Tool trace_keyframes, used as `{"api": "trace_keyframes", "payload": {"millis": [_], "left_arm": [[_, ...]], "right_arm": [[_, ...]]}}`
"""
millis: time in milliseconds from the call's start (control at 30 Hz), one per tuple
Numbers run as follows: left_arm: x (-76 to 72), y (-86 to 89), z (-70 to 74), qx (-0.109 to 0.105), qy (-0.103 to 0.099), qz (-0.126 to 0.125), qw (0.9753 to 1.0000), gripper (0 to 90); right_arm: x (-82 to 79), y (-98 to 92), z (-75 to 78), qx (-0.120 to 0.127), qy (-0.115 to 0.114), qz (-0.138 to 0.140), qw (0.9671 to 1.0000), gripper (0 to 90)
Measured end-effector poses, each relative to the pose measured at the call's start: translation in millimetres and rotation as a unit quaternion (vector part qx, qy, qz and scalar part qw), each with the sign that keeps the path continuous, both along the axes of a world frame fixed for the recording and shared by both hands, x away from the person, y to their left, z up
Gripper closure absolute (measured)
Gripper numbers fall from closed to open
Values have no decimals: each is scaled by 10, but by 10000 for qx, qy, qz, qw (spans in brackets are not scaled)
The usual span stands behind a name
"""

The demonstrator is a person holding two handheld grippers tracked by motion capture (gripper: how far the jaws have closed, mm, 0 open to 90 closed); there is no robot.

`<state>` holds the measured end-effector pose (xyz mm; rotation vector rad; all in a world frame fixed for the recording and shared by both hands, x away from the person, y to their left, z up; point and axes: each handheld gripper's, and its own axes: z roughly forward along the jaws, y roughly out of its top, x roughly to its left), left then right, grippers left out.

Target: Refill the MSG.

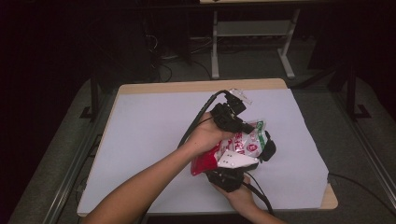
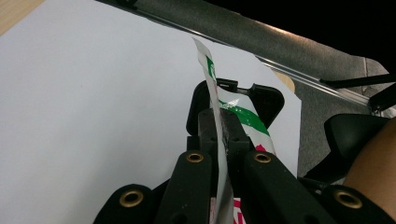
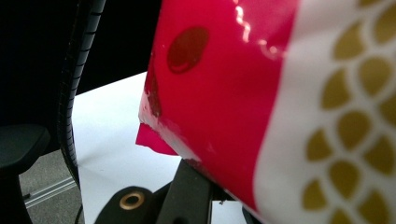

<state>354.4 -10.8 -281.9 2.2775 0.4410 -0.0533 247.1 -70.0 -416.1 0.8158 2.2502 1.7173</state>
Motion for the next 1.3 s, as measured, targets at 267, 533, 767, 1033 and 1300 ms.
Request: {"api": "trace_keyframes", "payload": {"millis": [267, 533, 767, 1033, 1300], "left_arm": [[12, 9, -13, 8, 9, 16, 10000, 900], [22, -3, -30, 35, 47, 25, 10000, 900], [24, -13, -43, 51, 44, 16, 10000, 900], [22, -21, -52, 88, 64, 10, 9999, 900], [25, -29, -61, 80, 56, 22, 9999, 900]], "right_arm": [[-1, 6, -6, -1, 19, 14, 10000, 900], [5, 6, -16, 11, 48, 19, 10000, 900], [2, 7, -19, 5, 49, 18, 10000, 900], [-2, 14, -19, 6, 43, 35, 10000, 900], [-3, 16, -21, 1, 49, 53, 10000, 900]]}}
